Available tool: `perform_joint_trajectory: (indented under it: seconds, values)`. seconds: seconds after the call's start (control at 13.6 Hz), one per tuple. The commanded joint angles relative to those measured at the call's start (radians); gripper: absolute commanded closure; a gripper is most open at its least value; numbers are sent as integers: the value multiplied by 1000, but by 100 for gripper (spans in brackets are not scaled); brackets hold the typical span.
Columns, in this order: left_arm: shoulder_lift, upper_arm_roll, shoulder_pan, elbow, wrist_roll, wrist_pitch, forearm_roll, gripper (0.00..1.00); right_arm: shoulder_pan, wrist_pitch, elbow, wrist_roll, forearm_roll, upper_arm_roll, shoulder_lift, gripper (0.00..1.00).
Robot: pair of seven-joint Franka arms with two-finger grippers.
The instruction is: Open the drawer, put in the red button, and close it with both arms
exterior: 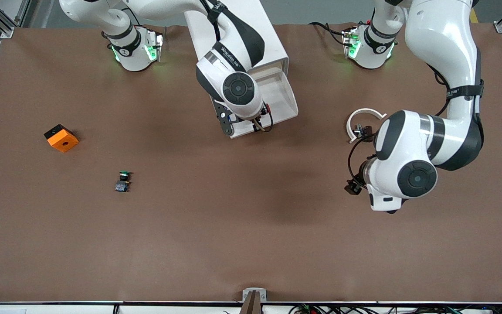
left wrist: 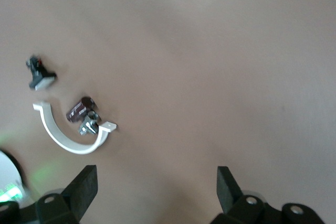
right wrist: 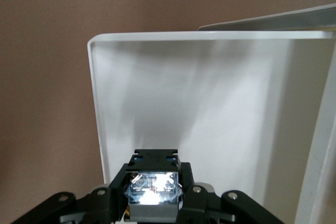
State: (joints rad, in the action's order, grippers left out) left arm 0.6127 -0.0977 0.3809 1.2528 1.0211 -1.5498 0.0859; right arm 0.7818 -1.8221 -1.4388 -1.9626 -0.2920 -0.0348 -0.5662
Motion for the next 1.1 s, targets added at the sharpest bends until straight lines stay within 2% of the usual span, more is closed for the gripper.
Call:
perform_joint_trajectory:
  seconds: [0.0,0.15,0.22,0.51,0.59,0.74,1.03]
  values:
    - [-152,13,-13,199,-143,-114,-23,0,16,-9,-11,-2,16,12,-3,80]
    - [-238,42,-7,354,-157,-228,-22,0,30,-12,-11,-2,17,10,-14,80]
    - [-258,67,-10,402,-157,-257,-21,0,30,-16,-11,-2,17,10,-15,80]
    - [-277,137,-14,471,-159,-285,-21,0,40,-14,-17,-2,17,10,-23,73]
    - [-281,153,-14,499,-159,-315,-21,0,39,-13,-17,-2,17,10,-23,62]
    - [-309,182,-16,586,-159,-409,-21,0,39,-9,-17,-2,17,10,-21,2]
    - [-318,230,-17,646,-159,-449,-15,0,24,35,-8,1,11,12,11,0]
